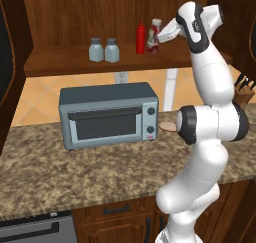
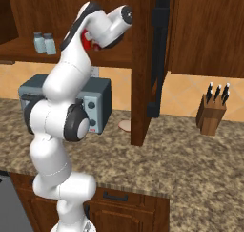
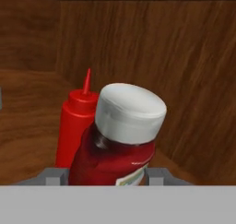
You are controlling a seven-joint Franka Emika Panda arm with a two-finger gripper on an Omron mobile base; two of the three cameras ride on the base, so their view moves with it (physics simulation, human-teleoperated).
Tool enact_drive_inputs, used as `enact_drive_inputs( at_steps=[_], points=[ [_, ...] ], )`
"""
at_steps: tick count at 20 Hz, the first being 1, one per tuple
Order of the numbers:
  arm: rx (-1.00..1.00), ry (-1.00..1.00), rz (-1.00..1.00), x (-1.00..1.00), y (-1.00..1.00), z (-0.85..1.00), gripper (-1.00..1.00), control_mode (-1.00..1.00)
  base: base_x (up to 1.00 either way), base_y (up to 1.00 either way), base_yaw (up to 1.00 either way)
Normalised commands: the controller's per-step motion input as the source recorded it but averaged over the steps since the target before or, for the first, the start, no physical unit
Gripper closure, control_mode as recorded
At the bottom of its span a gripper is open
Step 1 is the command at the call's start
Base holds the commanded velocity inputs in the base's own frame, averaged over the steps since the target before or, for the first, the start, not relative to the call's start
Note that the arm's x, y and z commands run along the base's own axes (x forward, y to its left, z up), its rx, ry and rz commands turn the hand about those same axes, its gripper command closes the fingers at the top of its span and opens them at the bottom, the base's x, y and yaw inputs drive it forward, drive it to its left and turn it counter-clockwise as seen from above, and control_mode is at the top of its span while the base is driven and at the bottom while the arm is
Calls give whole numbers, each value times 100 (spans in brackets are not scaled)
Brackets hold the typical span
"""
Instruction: Put the shaker and condiment bottle from the counter next to their counterparts in the cabinet.
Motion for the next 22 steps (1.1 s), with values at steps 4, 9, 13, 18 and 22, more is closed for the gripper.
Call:
enact_drive_inputs(
  at_steps=[4,9,13,18,22],
  points=[
    [-1,0,9,30,0,-12,100,-100,0,0,0],
    [-1,0,10,16,0,-17,-100,-100,0,0,0],
    [0,0,9,0,-5,-11,-100,-100,0,0,0],
    [0,0,6,-4,-8,-2,-100,-100,0,0,0],
    [0,0,0,-26,-1,0,-100,-100,0,0,0]
  ],
)
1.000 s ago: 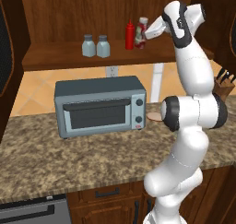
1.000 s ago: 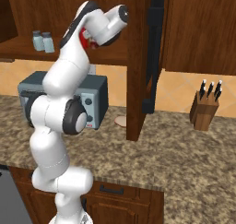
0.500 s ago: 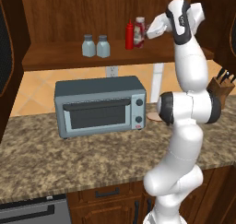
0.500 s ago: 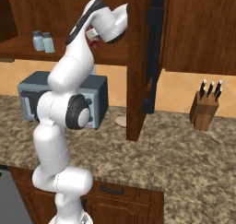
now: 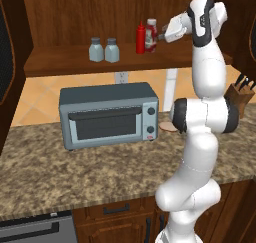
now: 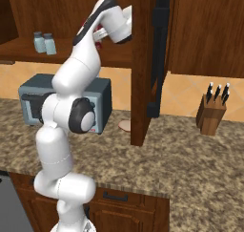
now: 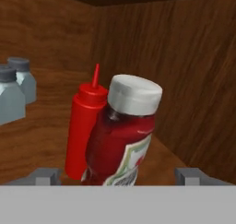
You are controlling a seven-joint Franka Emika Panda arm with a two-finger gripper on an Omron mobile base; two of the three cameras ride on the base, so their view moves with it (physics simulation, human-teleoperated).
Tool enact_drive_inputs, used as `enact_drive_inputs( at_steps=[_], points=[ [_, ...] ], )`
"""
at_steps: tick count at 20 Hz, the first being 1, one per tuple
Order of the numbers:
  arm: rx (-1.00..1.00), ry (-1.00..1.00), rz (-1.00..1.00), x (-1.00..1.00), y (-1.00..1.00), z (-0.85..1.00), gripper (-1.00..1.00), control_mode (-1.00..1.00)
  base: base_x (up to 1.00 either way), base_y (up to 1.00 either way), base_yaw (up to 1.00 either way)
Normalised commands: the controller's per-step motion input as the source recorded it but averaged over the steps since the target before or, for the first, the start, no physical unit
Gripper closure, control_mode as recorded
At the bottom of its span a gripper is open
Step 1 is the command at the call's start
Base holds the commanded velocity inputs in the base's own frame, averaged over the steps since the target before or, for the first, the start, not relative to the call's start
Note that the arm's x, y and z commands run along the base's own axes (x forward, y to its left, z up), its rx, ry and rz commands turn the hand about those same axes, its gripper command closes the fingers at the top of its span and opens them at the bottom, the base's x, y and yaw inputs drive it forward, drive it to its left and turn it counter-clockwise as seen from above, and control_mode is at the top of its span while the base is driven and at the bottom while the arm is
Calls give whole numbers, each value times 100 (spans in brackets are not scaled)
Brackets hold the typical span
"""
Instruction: Put the shaker and condiment bottle from the counter next to their counterparts in the cabinet.
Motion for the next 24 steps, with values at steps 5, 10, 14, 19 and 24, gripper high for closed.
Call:
enact_drive_inputs(
  at_steps=[5,10,14,19,24],
  points=[
    [0,0,-4,-28,0,0,-100,-100,0,0,0],
    [0,-6,-6,-53,0,-11,-100,-100,0,0,0],
    [0,-12,-6,-82,0,-31,-100,-100,0,0,0],
    [3,-13,-9,-90,10,-14,-100,-100,0,0,0],
    [1,-10,-17,-83,33,0,-100,-100,0,0,0]
  ],
)
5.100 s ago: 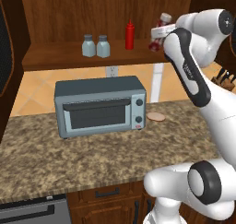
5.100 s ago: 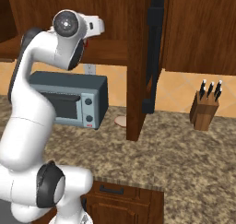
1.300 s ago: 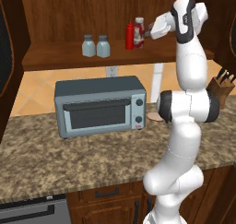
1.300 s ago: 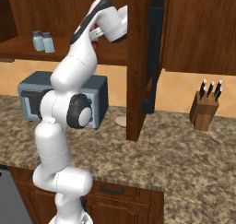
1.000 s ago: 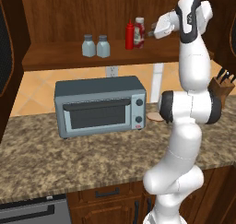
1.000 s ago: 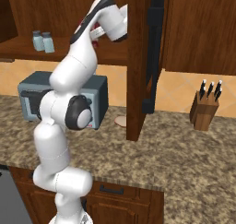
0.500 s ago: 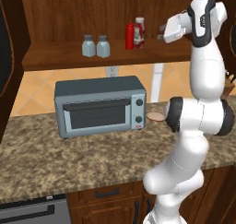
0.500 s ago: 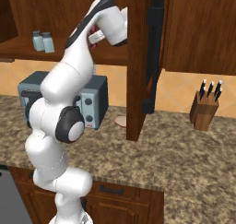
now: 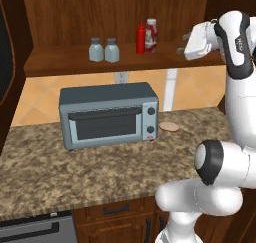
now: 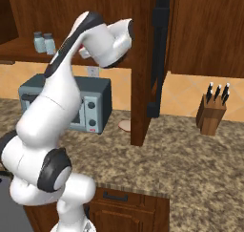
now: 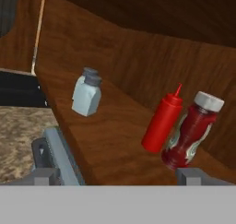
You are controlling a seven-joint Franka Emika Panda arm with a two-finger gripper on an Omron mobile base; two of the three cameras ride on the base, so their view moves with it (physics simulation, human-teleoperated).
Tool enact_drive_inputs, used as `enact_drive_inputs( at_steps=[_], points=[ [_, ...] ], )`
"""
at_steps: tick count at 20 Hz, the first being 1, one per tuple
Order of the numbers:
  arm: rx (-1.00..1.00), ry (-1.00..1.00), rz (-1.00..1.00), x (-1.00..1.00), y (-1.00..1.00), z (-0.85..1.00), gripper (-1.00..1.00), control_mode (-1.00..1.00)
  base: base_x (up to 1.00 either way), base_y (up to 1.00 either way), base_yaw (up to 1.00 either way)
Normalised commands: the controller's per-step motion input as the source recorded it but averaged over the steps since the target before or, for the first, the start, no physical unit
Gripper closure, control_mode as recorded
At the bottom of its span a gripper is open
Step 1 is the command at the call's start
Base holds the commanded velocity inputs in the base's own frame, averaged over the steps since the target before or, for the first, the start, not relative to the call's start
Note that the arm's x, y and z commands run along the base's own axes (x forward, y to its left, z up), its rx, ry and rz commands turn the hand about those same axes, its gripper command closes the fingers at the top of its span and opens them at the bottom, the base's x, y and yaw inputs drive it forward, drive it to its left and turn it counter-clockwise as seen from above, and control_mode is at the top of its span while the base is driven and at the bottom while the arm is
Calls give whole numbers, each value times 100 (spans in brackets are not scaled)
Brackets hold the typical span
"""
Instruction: Put the shaker and condiment bottle from the counter next to their counterparts in the cabinet.
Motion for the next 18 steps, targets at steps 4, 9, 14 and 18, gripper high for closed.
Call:
enact_drive_inputs(
  at_steps=[4,9,14,18],
  points=[
    [1,-11,-22,-96,23,0,-100,-100,0,0,0],
    [4,-9,-26,-100,4,0,-100,-100,0,0,0],
    [5,-7,-21,-100,2,1,-100,-100,0,0,0],
    [13,-5,-13,-100,0,23,-100,-100,0,0,0]
  ],
)
